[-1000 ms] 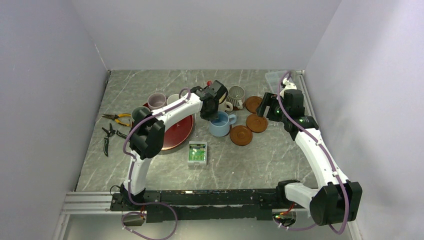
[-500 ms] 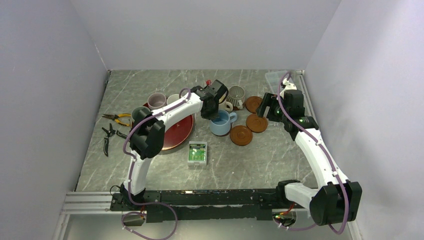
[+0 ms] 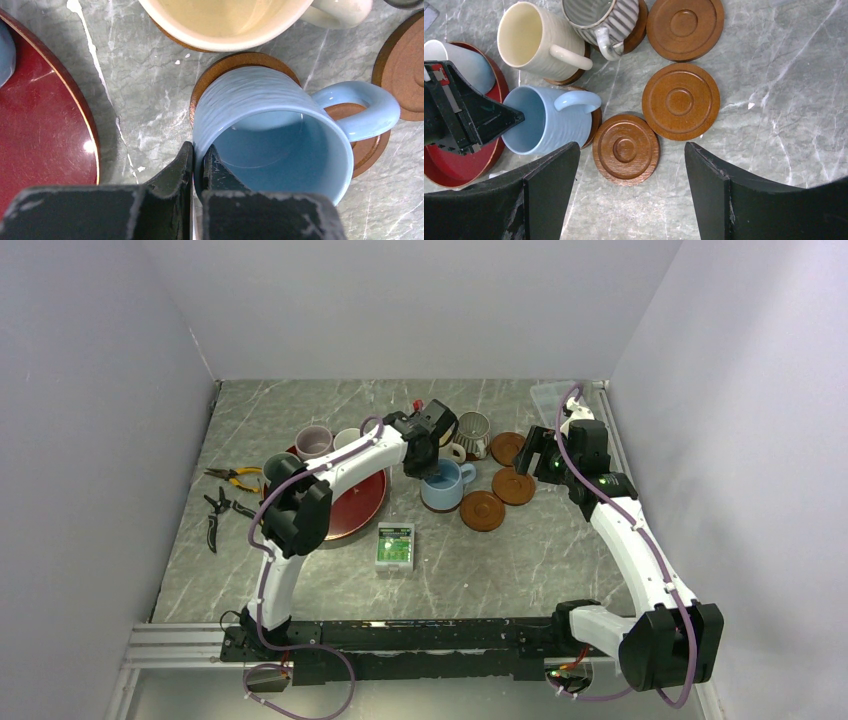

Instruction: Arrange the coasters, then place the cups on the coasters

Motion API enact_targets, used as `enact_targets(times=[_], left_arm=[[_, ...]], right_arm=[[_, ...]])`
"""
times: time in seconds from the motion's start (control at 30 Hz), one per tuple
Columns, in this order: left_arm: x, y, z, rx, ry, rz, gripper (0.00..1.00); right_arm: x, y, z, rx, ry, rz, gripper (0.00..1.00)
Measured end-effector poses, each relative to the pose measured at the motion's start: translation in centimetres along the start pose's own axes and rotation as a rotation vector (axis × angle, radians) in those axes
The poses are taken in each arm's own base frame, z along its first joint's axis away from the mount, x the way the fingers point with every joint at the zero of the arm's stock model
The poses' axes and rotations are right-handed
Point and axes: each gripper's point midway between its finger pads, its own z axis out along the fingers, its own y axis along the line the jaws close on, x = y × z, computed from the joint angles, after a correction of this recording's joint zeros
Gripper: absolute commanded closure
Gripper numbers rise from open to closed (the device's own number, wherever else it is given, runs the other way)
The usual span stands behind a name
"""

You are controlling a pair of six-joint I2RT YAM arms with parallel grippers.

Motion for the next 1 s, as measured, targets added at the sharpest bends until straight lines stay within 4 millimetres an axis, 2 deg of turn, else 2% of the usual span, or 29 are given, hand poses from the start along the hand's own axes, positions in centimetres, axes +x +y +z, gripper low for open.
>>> enact_targets(times=[0.47,0.77,1.0], left_arm=[[0.1,0.1,0.2,-0.009,0.001,-0.005,0.86],[0.0,0.1,0.2,-0.012,-0.004,-0.006,0.71],[-0.9,-0.4,-0.2,0.004,-0.028,-0.018,0.64]], right_arm=[[0.0,-0.1,0.0,0.001,-0.001,0.002,0.19],[0.0,0.0,0.0,-0.005,0.001,0.003,0.18],[0.1,0.3,-0.1,-0.022,0.007,0.004,0.18]])
